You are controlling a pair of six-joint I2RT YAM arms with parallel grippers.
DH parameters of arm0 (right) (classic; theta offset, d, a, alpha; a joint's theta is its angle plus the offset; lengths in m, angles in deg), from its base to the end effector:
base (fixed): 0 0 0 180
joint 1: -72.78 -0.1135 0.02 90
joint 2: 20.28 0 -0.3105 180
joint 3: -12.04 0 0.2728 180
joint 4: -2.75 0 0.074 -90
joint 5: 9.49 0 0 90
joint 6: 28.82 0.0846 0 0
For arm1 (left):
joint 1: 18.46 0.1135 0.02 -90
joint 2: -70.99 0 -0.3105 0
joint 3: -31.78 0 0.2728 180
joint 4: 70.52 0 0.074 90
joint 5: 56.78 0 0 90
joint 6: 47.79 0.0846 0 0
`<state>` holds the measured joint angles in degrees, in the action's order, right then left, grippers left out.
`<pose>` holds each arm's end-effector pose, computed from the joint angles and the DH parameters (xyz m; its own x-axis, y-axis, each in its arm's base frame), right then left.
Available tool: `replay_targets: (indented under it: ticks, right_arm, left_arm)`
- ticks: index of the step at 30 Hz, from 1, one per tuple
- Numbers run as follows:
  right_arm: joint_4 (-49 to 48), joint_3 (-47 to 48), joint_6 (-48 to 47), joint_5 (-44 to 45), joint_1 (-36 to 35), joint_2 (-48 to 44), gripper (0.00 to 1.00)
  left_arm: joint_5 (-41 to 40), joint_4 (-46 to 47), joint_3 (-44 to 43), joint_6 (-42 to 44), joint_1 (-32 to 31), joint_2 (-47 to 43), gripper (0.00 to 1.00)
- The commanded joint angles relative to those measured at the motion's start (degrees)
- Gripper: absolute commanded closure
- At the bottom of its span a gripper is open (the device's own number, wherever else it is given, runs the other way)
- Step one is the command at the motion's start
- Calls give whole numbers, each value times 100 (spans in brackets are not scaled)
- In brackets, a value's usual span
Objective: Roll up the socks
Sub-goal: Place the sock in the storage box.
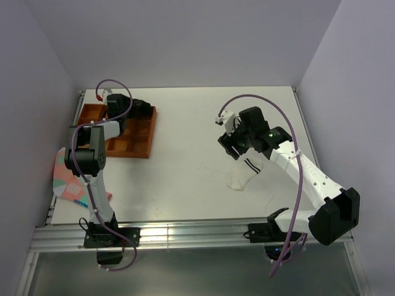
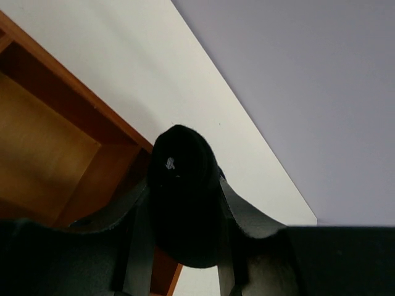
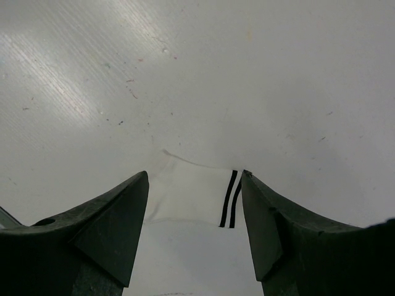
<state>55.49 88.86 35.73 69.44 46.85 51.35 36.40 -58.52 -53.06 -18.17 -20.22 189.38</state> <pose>0.2625 0.1457 0.3170 -0.3647 -0.6463 -0.6703 -0.7779 0.6071 -0.1621 0.5420 -0.0213 0.1777 -0.2529 -0.8606 -0.4420 -0.2785 0.5023 -0.8186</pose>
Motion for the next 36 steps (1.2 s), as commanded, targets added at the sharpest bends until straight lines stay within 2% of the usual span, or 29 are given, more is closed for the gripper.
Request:
replay_targets:
  ticks: [1, 13, 24, 36]
  right_arm:
    - [-154, -22, -56, -71, 36, 52, 31]
    - [-153, -66, -30, -132, 44, 114, 31]
    - [40, -13, -30, -220, 44, 149, 31]
    - [286, 57, -21, -220, 44, 105, 31]
  left_arm:
    - [7, -229, -371, 202, -17, 105, 100]
    - [-265, -1345, -564, 422, -131, 246, 100]
    - [-801, -3725, -1943, 509, -307, 720, 100]
    - [-1311, -5282, -3323, 194, -404, 1546, 100]
